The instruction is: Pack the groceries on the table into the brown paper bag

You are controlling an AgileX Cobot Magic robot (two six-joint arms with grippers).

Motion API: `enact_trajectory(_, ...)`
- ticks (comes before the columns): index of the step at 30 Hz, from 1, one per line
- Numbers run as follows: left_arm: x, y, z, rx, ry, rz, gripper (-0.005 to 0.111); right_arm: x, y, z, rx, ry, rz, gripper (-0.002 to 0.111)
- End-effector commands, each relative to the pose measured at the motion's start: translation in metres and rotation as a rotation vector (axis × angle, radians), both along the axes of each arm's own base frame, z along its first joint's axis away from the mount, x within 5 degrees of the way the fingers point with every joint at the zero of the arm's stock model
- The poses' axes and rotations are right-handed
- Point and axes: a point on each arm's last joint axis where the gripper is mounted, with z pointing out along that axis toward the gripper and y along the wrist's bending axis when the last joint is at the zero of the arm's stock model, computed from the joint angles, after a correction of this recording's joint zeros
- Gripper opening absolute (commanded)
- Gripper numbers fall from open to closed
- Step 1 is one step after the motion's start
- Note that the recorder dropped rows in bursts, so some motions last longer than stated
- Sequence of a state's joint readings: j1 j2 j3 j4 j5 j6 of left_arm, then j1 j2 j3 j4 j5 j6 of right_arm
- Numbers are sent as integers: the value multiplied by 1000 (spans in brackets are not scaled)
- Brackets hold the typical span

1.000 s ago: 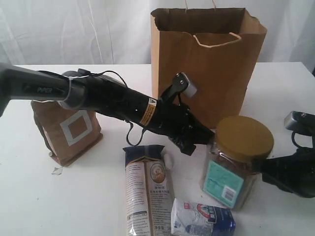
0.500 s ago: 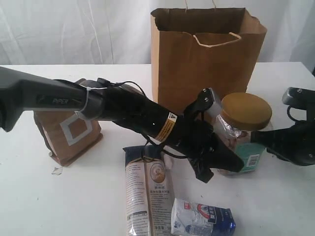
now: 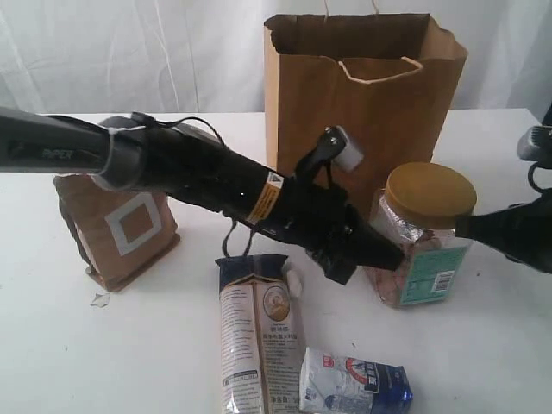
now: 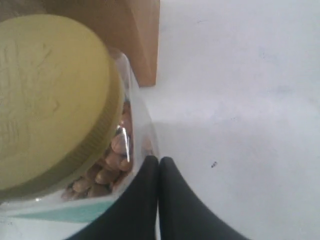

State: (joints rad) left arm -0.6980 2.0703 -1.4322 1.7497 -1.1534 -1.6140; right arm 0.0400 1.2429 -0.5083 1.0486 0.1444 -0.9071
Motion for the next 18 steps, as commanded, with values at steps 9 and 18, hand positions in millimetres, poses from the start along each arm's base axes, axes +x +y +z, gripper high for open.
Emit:
enact_trajectory(9,-21,91,39,73,-80,300,0,-68,12,-5,65,9,161,2)
enact_trajectory(18,-59,136,111,-8,-314,521,0,-72,22,-17,124,131,274,104)
